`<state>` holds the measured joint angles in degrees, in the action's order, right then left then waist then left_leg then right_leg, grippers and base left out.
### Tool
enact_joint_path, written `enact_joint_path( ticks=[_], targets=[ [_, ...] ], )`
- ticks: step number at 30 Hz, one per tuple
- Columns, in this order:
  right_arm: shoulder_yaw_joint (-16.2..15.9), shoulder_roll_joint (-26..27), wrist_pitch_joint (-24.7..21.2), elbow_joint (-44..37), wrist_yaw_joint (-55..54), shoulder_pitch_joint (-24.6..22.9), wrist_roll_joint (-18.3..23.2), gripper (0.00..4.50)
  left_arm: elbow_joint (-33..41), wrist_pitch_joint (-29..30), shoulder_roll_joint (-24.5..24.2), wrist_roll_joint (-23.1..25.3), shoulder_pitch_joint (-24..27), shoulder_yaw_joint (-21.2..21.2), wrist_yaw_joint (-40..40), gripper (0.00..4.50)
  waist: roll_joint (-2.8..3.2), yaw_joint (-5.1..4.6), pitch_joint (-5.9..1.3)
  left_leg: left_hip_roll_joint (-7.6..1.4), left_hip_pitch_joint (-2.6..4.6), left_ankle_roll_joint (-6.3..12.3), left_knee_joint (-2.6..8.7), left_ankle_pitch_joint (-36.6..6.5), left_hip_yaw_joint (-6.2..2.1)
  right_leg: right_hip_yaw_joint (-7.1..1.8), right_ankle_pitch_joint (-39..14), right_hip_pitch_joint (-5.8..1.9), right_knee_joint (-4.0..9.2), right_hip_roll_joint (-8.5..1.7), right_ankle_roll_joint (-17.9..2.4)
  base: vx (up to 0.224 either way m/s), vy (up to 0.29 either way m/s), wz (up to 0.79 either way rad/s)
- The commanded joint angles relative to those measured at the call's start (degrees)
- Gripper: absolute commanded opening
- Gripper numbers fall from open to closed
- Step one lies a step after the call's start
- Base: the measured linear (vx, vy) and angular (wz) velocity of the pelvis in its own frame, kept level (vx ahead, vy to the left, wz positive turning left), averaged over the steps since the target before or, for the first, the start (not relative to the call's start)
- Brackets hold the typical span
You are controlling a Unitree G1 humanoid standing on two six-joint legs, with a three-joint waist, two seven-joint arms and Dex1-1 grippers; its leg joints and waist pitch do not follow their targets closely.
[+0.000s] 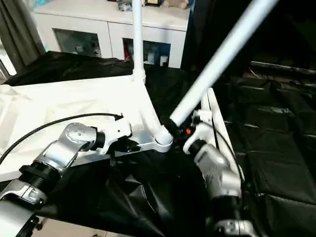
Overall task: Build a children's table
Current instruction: Insert table leg to table base
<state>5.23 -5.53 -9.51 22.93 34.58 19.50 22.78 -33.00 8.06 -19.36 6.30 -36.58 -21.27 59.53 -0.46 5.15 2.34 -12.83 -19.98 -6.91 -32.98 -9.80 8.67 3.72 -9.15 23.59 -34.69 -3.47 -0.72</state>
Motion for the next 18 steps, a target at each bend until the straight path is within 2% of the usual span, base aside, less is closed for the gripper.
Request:
enact_joint_path(
  ticks=[1,4,9,10,11,12,13,16,17,18],
  targets=[
    [-2.67,-1.4,2.45,3.92,-0.41,-3.34,-5.86,1.88,-1.48,0.02,-1.56,2.05,-0.84,-0.77,-0.31,0.0,1.11,0.23,-2.75,0.44,0.2,0.04,4.26,-22.23,0.3,-1.67,-29.88,-2.28,6.34,-3.62,-5.62,0.0,0.0,0.0],
    [-4.18,-1.45,5.13,4.13,-0.13,-3.82,-7.53,1.88,-1.61,-0.14,-1.71,2.08,-0.86,-0.97,-0.39,0.0,1.14,0.19,-2.75,0.37,0.19,0.39,4.5,-22.14,0.23,-1.6,-29.25,-2.43,6.44,-3.66,-5.82,0.0,0.0,0.0],
    [-5.4,-1.74,6.73,4.69,-0.03,-3.8,-8.96,1.88,-1.49,-0.22,-1.74,2.16,-0.68,-1.11,-0.4,0.0,1.04,0.07,-2.7,0.31,0.25,0.54,4.69,-22.59,0.23,-1.61,-28.46,-2.55,6.42,-3.67,-6.43,0.0,0.0,0.0],
    [-5.4,-1.74,6.73,4.69,-0.03,-3.8,-8.96,1.88,-1.49,-0.22,-1.74,2.16,-0.68,-1.11,-0.4,0.0,1.08,0.03,-2.62,0.35,0.24,0.59,4.7,-22.91,0.24,-1.61,-29.29,-2.53,6.56,-3.69,-6.19,0.0,0.0,0.0],
    [-7.01,-2.41,7.64,5.71,0.71,-3.25,-10.34,1.88,-1.52,-0.47,-1.7,2.31,-0.56,-1.2,-0.38,0.0,0.75,-0.01,-2.57,0.39,0.35,0.7,4.66,-23.32,0.27,-1.52,-30.77,-2.43,6.73,-3.73,-5.73,0.0,0.0,0.0],
    [-7.58,-2.67,7.68,5.97,0.97,-2.99,-10.81,1.88,-1.51,-0.55,-1.68,2.33,-0.52,-1.22,-0.34,0.0,0.85,-0.07,-2.41,0.51,0.39,0.71,4.66,-23.64,0.21,-1.45,-32.56,-2.42,6.93,-3.75,-5.13,0.0,0.0,0.0],
    [-8.28,-3.11,7.41,6.07,1.4,-2.67,-11.35,1.88,-1.45,-0.58,-1.66,2.31,-0.47,-1.23,-0.29,0.0,0.59,-0.1,-2.42,0.53,0.43,0.82,4.63,-23.64,0.26,-1.46,-33.33,-2.4,7.11,-3.79,-4.79,0.0,0.0,0.0],
    [-8.95,-3.61,7.12,6.27,1.96,-2.25,-11.88,1.88,-1.36,-0.6,-1.65,2.3,-0.4,-1.22,-0.2,0.0,0.68,-0.09,-2.41,0.59,0.53,0.93,4.64,-23.51,0.19,-1.42,-35.02,-2.27,7.36,-3.83,-3.82,0.0,0.0,0.0],
    [-9.05,-3.69,7.04,6.31,2.06,-2.18,-11.94,1.88,-1.34,-0.61,-1.66,2.3,-0.38,-1.22,-0.18,0.0,0.49,-0.11,-2.45,0.61,0.51,1.06,4.65,-23.22,0.17,-1.4,-35.15,-2.32,7.34,-3.85,-3.7,0.0,0.0,0.0],
    [-9.41,-4.17,6.77,6.66,2.74,-1.7,-12.22,1.88,-1.2,-0.85,-1.72,2.21,-0.26,-1.26,0.02,0.0,-0.07,-0.22,-2.44,0.53,0.41,1.2,4.72,-23.06,0.23,-1.37,-35.3,-2.3,7.43,-3.79,-3.48,0.0,0.0,0.0]
  ],
)
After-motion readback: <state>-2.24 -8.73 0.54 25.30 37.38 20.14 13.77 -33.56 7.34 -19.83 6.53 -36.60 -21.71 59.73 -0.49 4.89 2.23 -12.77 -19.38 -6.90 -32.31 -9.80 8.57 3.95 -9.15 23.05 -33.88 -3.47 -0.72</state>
